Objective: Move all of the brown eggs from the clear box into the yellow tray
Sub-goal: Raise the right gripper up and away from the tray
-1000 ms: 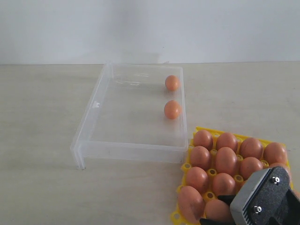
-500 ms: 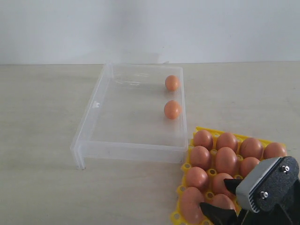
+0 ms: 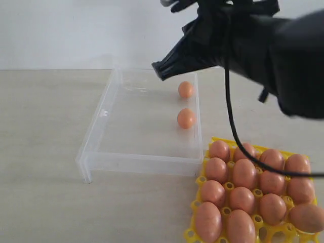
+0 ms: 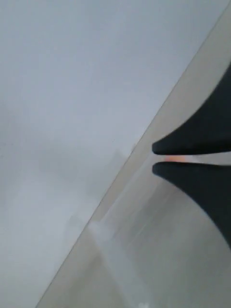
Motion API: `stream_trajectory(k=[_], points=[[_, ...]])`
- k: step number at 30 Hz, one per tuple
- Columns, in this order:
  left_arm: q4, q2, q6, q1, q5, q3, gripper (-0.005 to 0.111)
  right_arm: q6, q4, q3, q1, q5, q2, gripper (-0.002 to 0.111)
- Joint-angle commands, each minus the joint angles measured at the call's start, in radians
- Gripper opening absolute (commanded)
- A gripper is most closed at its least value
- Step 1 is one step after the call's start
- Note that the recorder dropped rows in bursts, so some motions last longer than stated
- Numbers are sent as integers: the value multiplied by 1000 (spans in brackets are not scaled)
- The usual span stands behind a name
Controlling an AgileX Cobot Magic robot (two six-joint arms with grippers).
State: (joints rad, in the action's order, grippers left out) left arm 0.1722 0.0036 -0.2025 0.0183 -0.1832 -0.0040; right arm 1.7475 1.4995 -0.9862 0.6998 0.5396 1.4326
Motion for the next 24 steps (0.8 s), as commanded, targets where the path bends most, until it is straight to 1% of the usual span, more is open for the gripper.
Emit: stream_trajectory(k=[1, 2, 3, 6, 8, 10, 12, 14, 16, 18, 19, 21, 22, 24], points=[[-2, -4, 0, 6, 2, 4, 4, 377, 245, -172, -153, 267, 194, 1], [-2, -4, 0, 6, 2, 4, 4, 377, 245, -194, -189, 315, 224, 1], [-2, -4, 0, 6, 2, 4, 4, 377, 245, -223, -275, 350, 265, 1], [-2, -4, 0, 6, 2, 4, 4, 377, 245, -235, -435, 330, 313, 1], [-2, -4, 0, 6, 2, 4, 4, 372, 245, -237, -547, 353, 347, 1], [-2, -4, 0, 6, 2, 4, 4, 378, 245, -237, -621, 455, 376, 1], [-2, -4, 0, 6, 2, 4, 4, 378, 245, -232, -672, 567, 387, 1], [-2, -4, 0, 6, 2, 4, 4, 376, 245, -229, -703, 652, 380, 1], [-2, -4, 0, 6, 2, 4, 4, 309, 245, -229, -712, 664, 357, 1], [-2, -4, 0, 6, 2, 4, 4, 145, 245, -222, -712, 586, 309, 1], [-2, -4, 0, 6, 2, 4, 4, 72, 245, -209, -712, 499, 278, 0], [-2, -4, 0, 6, 2, 4, 4, -53, 245, -163, -727, 297, 221, 0], [-2, -4, 0, 6, 2, 4, 4, -85, 245, -132, -743, 161, 191, 0], [-2, -4, 0, 6, 2, 4, 4, -88, 245, -67, -804, -133, 148, 0]])
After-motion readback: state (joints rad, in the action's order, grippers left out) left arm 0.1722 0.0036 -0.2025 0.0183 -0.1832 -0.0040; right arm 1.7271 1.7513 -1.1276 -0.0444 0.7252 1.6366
